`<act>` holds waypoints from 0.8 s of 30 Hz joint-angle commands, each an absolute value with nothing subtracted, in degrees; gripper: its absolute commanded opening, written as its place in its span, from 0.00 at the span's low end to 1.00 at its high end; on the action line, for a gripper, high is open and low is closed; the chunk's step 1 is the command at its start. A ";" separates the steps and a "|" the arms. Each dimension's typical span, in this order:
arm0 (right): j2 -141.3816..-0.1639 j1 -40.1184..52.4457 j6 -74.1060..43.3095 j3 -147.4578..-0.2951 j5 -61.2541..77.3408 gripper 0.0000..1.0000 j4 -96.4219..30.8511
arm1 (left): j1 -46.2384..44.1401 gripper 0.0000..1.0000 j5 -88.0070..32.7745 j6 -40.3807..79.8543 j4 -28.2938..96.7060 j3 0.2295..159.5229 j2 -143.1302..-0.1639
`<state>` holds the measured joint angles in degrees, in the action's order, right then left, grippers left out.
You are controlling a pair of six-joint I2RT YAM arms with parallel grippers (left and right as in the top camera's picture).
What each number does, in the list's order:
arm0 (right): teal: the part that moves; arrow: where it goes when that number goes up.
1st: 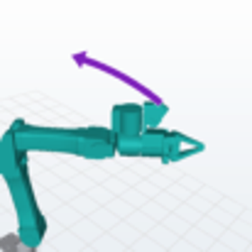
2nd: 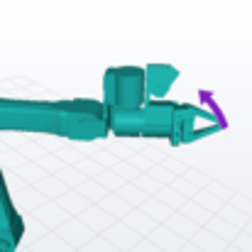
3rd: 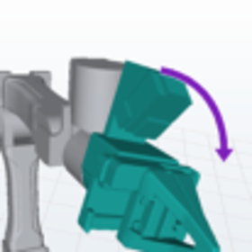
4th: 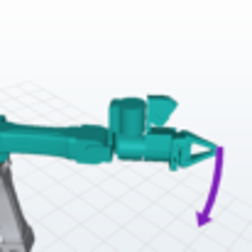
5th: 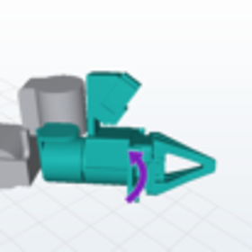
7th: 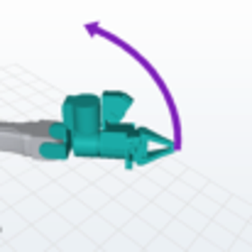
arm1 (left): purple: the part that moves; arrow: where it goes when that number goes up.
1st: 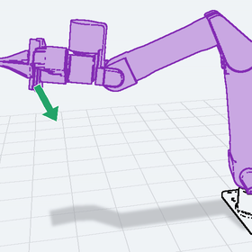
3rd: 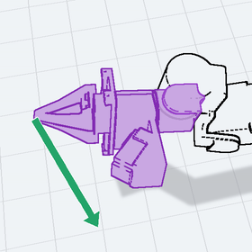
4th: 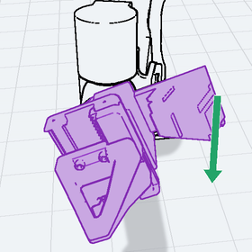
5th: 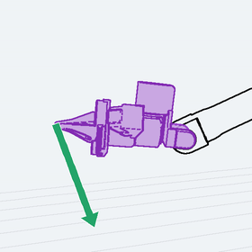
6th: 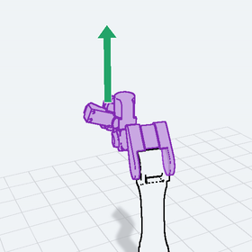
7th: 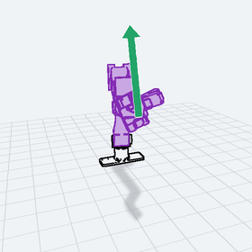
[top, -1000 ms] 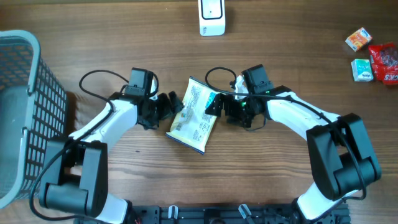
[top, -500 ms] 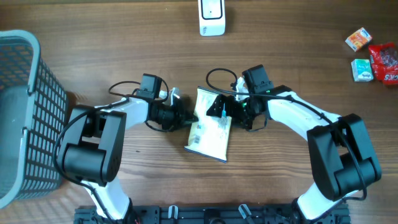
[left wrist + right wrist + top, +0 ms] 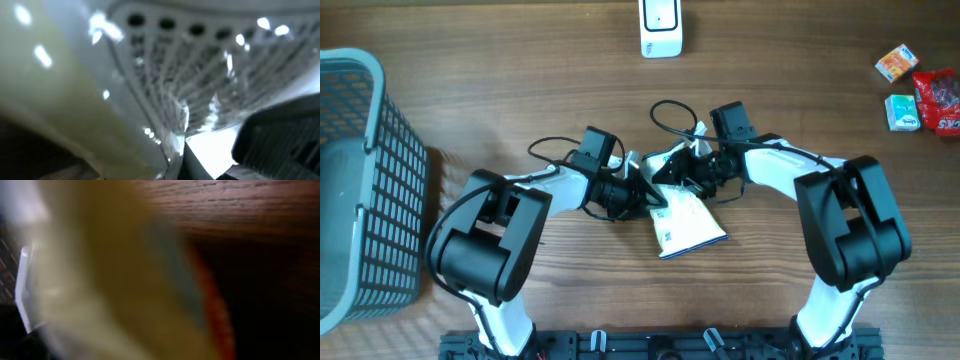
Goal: Scan the item barcode
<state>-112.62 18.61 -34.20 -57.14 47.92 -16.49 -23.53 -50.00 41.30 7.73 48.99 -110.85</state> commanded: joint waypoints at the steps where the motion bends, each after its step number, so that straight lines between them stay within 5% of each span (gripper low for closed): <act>1: -115.66 19.55 -33.95 -54.76 45.15 0.49 -18.24 | -22.96 0.16 -40.73 42.48 7.92 47.20 -114.32; 5: -115.26 16.67 -31.31 -55.42 45.41 0.22 -20.86 | -20.88 0.27 -43.24 42.24 7.92 47.20 -114.04; 7: -114.96 15.66 -29.93 -55.88 48.07 0.06 -21.30 | -19.79 0.47 -45.50 41.95 7.88 47.27 -113.10; 8: -114.78 15.59 -29.93 -56.12 49.21 0.04 -21.26 | -19.33 0.55 -46.85 40.18 7.88 47.40 -112.36; 11: -114.15 15.59 -29.93 -57.14 50.96 0.04 -21.30 | -18.44 1.00 -52.34 36.18 8.05 48.14 -108.36; 17: -104.53 13.67 -31.83 -61.89 54.15 0.04 -21.19 | -9.78 1.00 -50.54 36.80 10.61 48.45 -89.34; 24: -100.18 7.16 -64.71 -65.04 60.49 0.04 -0.58 | 4.97 1.00 -26.98 36.84 32.01 48.42 -78.46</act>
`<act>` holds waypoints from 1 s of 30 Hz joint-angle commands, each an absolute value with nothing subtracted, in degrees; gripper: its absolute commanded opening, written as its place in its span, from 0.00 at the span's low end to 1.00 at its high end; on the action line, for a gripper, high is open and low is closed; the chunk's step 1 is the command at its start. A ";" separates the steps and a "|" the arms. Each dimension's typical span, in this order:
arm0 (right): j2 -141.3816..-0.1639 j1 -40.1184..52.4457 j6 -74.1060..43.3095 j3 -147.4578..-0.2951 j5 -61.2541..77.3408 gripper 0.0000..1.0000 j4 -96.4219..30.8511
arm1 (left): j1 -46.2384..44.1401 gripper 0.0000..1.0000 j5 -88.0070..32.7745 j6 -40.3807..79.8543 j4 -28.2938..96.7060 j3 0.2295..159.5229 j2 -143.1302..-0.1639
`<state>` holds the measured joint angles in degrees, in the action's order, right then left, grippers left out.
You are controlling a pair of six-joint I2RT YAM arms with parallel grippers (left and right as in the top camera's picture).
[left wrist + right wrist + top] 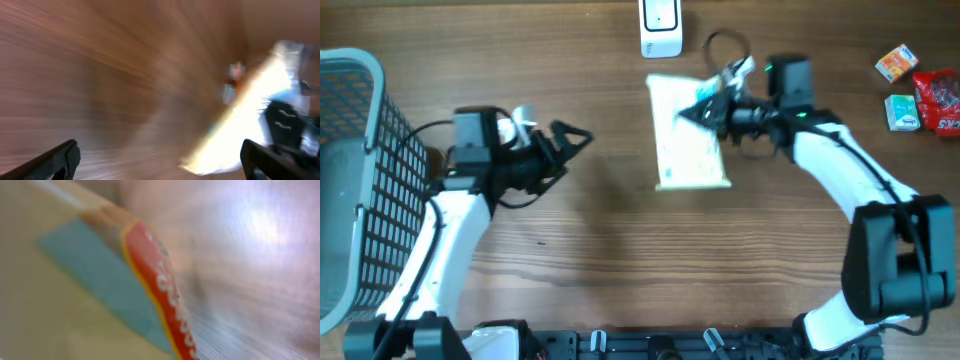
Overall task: Scan the item barcode
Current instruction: 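Hold the wipes pack in front of the white scanner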
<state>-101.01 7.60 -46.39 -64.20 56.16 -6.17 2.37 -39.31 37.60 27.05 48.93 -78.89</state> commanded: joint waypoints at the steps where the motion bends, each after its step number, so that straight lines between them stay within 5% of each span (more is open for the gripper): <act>1: -100.18 7.16 -67.61 -65.01 60.51 0.04 1.85 | 5.34 1.00 -25.19 36.84 33.45 48.42 -78.54; 9: -100.18 7.16 -92.40 -65.01 60.23 0.04 21.30 | 5.50 1.00 -20.67 36.82 34.79 48.42 -78.54; 20: -100.18 7.86 -84.47 -65.04 47.27 0.04 21.85 | 5.50 1.00 -20.67 36.82 34.79 48.42 -78.54; 24: -100.16 8.29 -70.19 -66.37 46.92 0.04 23.88 | 5.50 1.00 -20.67 36.84 34.79 48.42 -78.54; 27: -100.16 11.51 -44.88 -78.74 25.19 0.05 -0.93 | 5.50 1.00 -20.67 36.82 34.79 48.42 -78.54; 30: -100.29 18.17 -20.38 -88.88 -5.63 0.04 -11.29 | 5.50 1.00 -20.67 36.84 34.79 48.42 -78.54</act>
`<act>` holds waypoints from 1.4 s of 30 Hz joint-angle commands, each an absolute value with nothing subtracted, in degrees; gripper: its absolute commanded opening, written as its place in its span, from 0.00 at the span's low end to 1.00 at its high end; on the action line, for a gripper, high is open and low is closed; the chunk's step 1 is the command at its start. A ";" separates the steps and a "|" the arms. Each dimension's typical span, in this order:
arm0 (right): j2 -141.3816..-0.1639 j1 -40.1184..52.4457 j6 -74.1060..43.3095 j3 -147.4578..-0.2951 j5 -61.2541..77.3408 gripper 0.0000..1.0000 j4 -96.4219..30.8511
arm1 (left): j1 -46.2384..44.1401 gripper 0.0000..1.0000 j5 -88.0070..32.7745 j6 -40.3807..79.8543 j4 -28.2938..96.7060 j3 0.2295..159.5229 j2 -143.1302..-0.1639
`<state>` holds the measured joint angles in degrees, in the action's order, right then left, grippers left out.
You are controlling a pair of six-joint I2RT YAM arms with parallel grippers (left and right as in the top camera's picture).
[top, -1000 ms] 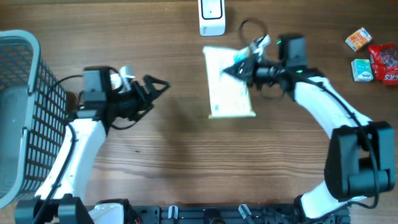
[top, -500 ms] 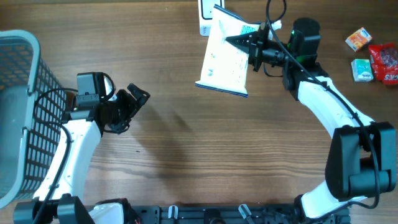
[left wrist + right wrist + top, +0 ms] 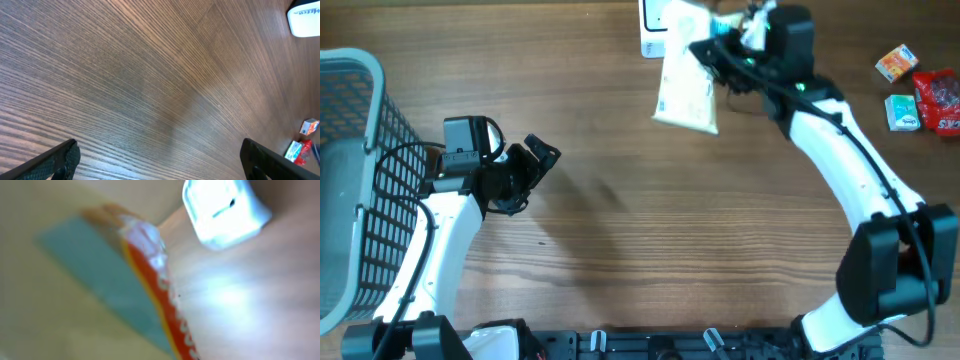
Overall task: Scan the item barcode
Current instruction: 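Hold the wipes pack in front of the white scanner, then carry the wipes pack to the right table edge and release it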
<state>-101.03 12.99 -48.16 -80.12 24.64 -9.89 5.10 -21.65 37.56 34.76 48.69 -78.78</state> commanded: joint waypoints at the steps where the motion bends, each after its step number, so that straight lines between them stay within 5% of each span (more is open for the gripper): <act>1: -100.31 21.56 -10.66 -89.67 -17.80 0.05 -8.29 | 5.50 1.00 -20.67 36.84 34.79 48.42 -78.54; 3: -102.45 27.68 10.31 -89.62 -34.85 0.05 3.99 | 5.50 1.00 -20.67 36.84 34.79 48.42 -78.54; 5: -106.72 30.85 31.75 -89.62 -37.63 0.04 17.54 | 5.50 1.00 -20.67 36.82 34.79 48.42 -78.54; 9: -123.20 32.29 69.19 -89.62 -34.41 0.05 53.87 | 5.50 1.00 -20.67 36.84 34.79 48.42 -78.54; 12: -136.42 32.23 89.95 -90.13 -20.40 0.05 65.52 | 5.50 1.00 -20.67 36.82 34.79 48.42 -78.54; 29: -140.44 30.06 74.37 -92.90 -22.44 0.04 60.42 | 5.50 1.00 -20.67 36.82 34.79 48.42 -78.54; 37: -140.44 1.91 69.41 -92.90 -67.13 0.04 64.99 | 5.50 1.00 -20.67 36.82 34.79 48.42 -78.54; 42: -140.44 -8.86 59.09 -92.88 -76.86 0.05 45.63 | 5.50 1.00 -20.67 36.82 34.79 48.42 -78.54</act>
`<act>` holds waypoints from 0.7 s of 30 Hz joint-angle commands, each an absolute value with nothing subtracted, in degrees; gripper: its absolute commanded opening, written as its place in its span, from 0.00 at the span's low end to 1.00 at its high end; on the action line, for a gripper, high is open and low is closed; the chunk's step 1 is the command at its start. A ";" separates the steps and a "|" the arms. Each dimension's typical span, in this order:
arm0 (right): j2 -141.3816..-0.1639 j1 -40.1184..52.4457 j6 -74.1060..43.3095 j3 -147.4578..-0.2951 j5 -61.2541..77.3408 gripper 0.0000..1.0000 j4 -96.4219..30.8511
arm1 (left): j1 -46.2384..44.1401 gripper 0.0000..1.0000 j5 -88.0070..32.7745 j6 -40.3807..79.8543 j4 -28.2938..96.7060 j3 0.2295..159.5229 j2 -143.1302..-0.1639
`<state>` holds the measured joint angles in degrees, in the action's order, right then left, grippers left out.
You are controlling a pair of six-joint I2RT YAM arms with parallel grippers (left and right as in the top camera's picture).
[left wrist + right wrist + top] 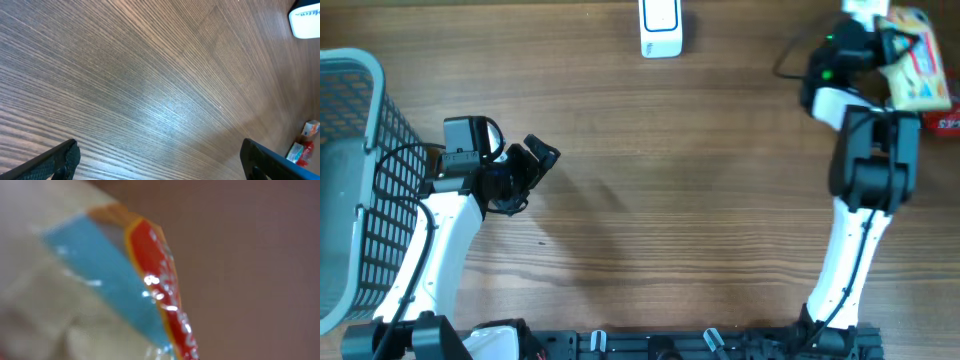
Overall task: Scan the item barcode
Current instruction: 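Carry the wipes pack to the right table edge and release it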
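Note:
The item is a cream snack bag with a blue and red edge, held at the table's far right back corner. My right gripper is shut on it. Blurred and very close, the bag fills the right wrist view and hides the fingers. The white scanner stands at the back centre, well left of the bag. Over the left part of the table my left gripper is open, with only bare wood between its fingertips. The scanner shows in the top right corner of the left wrist view.
A grey mesh basket stands at the left edge. A red packet peeks out beside the bag at the right edge. Small packets lie far right in the left wrist view.
My right gripper has moved with the bag from the scanner at the back centre to the far right back corner. The left arm has not moved.
Both grippers were at the bag in the table's middle. Then the left gripper was open at the left, and the right one held the bag just below the scanner. Then the bag was over the scanner, and now it is at the far right.

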<state>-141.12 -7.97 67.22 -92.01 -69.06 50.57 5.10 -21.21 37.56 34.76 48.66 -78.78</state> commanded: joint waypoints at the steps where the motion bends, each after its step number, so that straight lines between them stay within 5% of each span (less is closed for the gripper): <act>1: -140.44 -9.78 56.77 -92.88 -77.54 0.11 43.62 | 5.50 1.00 -20.67 36.82 34.79 48.42 -78.54; 2: -140.44 -10.35 55.51 -92.88 -77.84 0.28 42.54 | 5.50 1.00 -20.67 36.82 34.79 48.42 -78.54; 4: -140.44 -10.48 55.51 -92.88 -77.45 0.90 42.54 | 5.50 1.00 -20.67 36.82 34.79 48.42 -78.54; 5: -140.44 -10.46 55.57 -92.88 -77.38 1.00 42.52 | 5.50 1.00 -20.67 36.84 34.79 48.42 -78.54; 11: -139.24 -10.20 55.18 -92.88 -76.53 1.00 37.34 | 5.50 1.00 -20.67 36.82 34.79 48.42 -78.54; 14: -134.67 -9.19 40.86 -92.88 -69.97 1.00 15.84 | 5.50 1.00 -20.67 36.82 34.79 48.42 -78.54; 16: -129.67 -9.89 25.50 -92.88 -50.85 1.00 -10.35 | 5.50 1.00 -20.67 36.84 34.79 48.42 -78.54; 21: -116.20 -17.47 9.96 -93.01 -33.06 1.00 -19.27 | 5.50 1.00 -20.67 36.84 34.79 48.42 -78.54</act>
